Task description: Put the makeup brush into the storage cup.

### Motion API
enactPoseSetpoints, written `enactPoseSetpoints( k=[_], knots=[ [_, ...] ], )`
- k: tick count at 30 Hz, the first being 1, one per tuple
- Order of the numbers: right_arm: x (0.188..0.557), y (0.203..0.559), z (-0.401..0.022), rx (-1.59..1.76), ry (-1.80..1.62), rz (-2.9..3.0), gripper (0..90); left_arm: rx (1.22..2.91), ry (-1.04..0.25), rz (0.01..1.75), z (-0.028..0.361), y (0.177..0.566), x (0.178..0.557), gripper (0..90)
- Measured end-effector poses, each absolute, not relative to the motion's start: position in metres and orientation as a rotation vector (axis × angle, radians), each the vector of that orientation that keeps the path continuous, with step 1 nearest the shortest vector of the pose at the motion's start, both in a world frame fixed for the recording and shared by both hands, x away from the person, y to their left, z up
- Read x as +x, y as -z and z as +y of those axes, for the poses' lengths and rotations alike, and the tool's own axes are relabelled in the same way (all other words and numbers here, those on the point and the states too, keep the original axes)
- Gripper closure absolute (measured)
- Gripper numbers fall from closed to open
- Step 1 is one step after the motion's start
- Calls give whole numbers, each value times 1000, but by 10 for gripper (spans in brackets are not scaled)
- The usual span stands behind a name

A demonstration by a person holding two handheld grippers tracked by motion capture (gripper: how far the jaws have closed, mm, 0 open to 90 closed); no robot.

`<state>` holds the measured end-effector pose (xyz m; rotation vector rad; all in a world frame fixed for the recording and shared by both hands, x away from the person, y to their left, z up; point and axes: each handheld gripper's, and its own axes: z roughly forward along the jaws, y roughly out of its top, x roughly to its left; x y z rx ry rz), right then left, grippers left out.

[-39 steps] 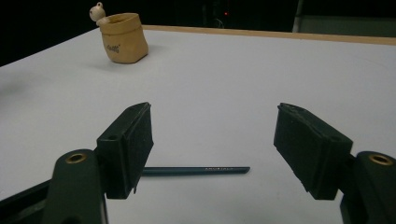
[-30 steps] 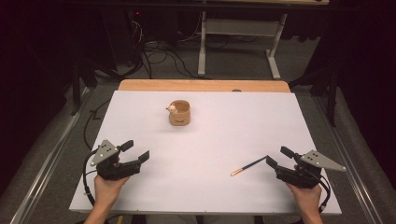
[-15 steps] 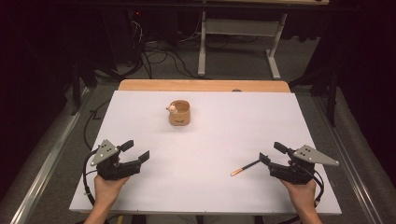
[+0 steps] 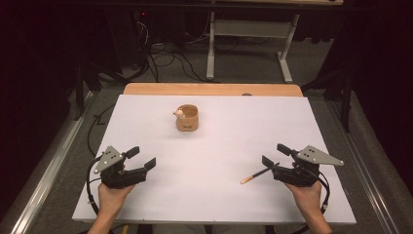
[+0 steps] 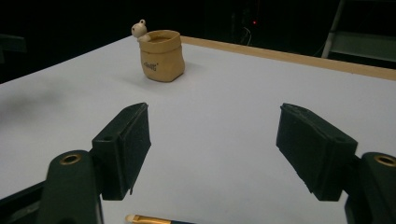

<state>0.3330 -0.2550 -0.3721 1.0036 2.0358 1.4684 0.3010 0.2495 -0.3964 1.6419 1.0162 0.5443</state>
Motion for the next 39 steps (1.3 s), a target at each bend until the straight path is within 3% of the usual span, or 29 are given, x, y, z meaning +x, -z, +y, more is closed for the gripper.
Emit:
enactPoseSetpoints(
  k=[39],
  knots=[
    [364, 364, -210, 1020, -1427, 2113, 272, 1631, -517, 1008, 250, 396, 302, 225]
  ],
)
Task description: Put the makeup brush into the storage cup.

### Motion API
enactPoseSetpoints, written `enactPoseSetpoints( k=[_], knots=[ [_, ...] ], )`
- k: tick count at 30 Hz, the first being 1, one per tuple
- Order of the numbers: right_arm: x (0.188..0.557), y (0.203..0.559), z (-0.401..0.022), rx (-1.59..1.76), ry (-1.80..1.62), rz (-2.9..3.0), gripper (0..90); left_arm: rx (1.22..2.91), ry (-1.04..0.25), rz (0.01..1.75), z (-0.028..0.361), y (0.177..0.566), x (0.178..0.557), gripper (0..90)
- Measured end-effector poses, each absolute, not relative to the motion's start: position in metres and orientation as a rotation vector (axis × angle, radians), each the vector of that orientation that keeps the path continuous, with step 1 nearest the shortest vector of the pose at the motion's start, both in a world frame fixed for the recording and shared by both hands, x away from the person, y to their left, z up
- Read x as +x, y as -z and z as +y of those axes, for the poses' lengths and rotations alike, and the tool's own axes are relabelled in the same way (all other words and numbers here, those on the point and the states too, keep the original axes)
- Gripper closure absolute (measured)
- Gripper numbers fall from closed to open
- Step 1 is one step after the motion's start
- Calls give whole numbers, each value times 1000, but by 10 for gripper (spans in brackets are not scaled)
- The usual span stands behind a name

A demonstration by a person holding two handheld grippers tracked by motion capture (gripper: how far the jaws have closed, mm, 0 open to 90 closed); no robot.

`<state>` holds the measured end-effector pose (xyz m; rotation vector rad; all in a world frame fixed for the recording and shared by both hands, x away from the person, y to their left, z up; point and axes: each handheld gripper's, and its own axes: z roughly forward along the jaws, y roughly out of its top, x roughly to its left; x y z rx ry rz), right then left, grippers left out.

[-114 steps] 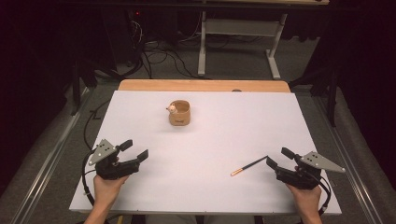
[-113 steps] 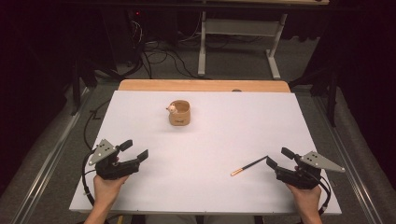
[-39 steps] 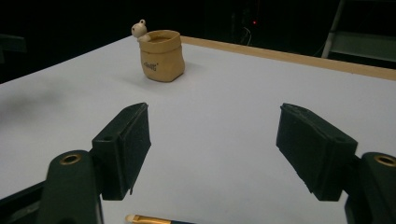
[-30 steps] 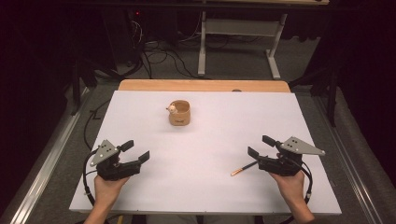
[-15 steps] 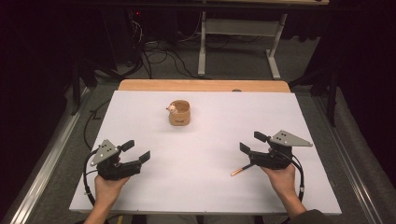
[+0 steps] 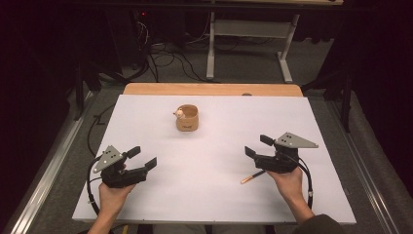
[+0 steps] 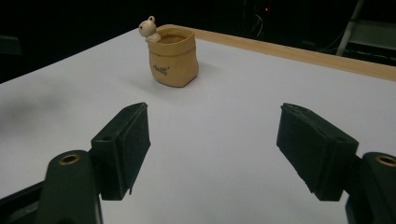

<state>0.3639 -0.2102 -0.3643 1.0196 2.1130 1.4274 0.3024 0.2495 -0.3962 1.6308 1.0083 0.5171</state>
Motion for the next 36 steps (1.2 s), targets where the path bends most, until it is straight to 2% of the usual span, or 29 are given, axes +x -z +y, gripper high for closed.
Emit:
enactPoseSetpoints(
  k=[16, 36],
  knots=[
    [371, 360, -197, 1017, -1368, 2151, 238, 1628, -514, 1006, 250, 396, 302, 225],
    [372, 354, -209, 1063, -1344, 2201, 227, 1630, -507, 1003, 250, 396, 302, 223]
  ],
)
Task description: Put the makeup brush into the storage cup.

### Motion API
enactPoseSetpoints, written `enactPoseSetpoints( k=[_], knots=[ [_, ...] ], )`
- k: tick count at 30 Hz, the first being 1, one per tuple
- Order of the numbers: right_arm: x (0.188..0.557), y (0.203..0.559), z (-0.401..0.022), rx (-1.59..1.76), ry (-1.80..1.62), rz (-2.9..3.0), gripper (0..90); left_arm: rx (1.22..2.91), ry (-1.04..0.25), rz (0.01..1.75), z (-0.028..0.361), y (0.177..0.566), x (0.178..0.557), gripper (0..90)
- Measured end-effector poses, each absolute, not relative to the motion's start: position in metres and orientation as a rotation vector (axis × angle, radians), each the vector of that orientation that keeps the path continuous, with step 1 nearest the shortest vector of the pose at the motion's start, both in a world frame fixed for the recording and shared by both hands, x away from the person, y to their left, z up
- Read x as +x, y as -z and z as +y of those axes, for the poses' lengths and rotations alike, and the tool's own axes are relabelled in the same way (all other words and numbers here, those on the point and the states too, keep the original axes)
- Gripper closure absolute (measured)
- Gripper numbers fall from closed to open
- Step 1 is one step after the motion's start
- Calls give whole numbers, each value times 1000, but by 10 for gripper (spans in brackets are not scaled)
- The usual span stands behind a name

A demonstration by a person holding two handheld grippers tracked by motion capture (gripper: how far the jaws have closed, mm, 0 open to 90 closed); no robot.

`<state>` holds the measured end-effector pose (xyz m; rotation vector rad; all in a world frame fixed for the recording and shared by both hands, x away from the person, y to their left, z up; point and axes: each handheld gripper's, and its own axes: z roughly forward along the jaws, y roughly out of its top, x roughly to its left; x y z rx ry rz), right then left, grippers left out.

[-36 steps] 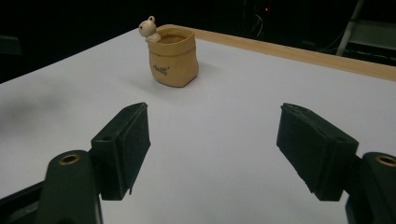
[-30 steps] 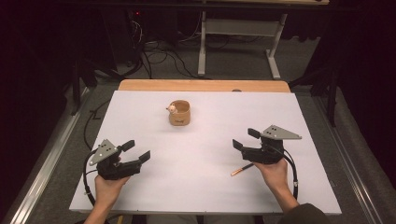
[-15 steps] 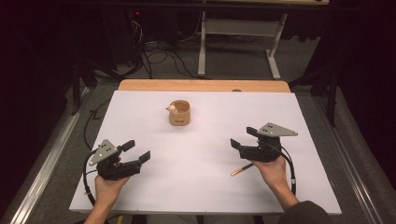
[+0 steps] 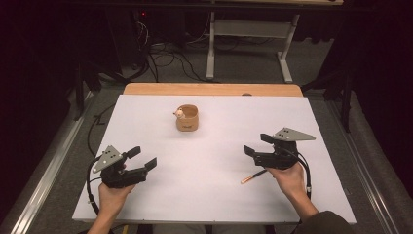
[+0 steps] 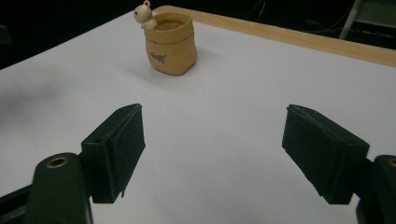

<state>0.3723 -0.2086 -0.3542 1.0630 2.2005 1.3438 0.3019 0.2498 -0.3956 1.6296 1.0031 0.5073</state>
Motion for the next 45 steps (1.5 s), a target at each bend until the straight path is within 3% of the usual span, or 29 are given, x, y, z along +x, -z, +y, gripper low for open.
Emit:
enactPoseSetpoints(
  k=[45],
  knots=[
    [374, 327, -214, 881, -850, 2502, 269, 1649, -536, 989, 246, 396, 302, 219]
  ],
)
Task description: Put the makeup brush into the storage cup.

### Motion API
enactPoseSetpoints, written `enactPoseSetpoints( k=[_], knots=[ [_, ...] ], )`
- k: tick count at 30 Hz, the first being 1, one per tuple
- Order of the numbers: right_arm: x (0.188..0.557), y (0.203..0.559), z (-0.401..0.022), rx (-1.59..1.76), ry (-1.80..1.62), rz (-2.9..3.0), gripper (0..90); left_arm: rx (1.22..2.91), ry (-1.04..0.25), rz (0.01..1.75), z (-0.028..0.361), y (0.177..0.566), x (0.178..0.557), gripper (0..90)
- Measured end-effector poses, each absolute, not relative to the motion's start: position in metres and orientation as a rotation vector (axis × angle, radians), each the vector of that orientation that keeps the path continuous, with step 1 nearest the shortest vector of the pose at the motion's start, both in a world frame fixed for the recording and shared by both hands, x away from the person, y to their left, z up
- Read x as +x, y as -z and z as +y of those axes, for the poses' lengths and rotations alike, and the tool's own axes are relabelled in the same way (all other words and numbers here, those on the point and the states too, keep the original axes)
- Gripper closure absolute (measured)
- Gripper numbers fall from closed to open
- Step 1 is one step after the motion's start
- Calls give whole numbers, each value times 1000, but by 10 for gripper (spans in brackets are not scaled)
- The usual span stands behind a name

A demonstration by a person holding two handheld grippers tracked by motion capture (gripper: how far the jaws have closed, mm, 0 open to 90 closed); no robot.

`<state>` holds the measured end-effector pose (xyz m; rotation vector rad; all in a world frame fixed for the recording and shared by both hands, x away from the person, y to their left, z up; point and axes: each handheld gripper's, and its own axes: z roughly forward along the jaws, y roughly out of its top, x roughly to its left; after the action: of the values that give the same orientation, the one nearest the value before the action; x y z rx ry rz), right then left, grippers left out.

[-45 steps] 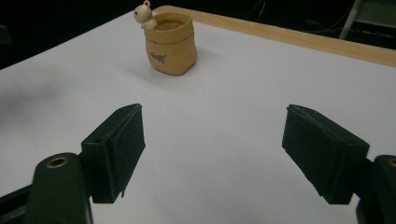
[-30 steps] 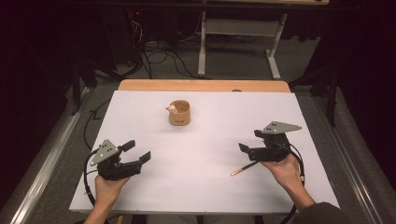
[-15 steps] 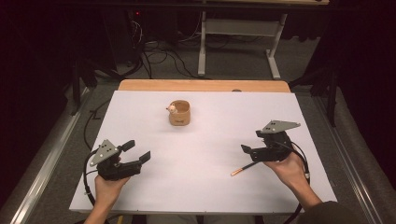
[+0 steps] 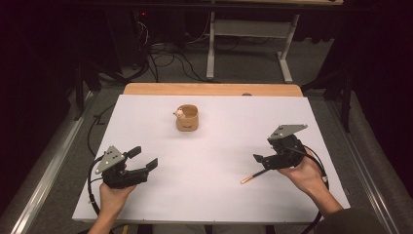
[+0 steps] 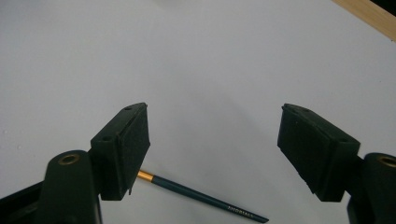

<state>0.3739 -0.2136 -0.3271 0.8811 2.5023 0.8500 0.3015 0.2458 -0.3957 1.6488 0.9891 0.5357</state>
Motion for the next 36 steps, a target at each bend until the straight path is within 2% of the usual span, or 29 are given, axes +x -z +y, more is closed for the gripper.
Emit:
enactPoseSetpoints(
  k=[19, 36],
  knots=[
    [377, 325, -214, 794, -577, 2655, 281, 1640, -541, 991, 245, 396, 302, 214],
    [383, 339, -205, 706, -451, 2750, 284, 1634, -544, 996, 246, 396, 302, 213]
  ],
)
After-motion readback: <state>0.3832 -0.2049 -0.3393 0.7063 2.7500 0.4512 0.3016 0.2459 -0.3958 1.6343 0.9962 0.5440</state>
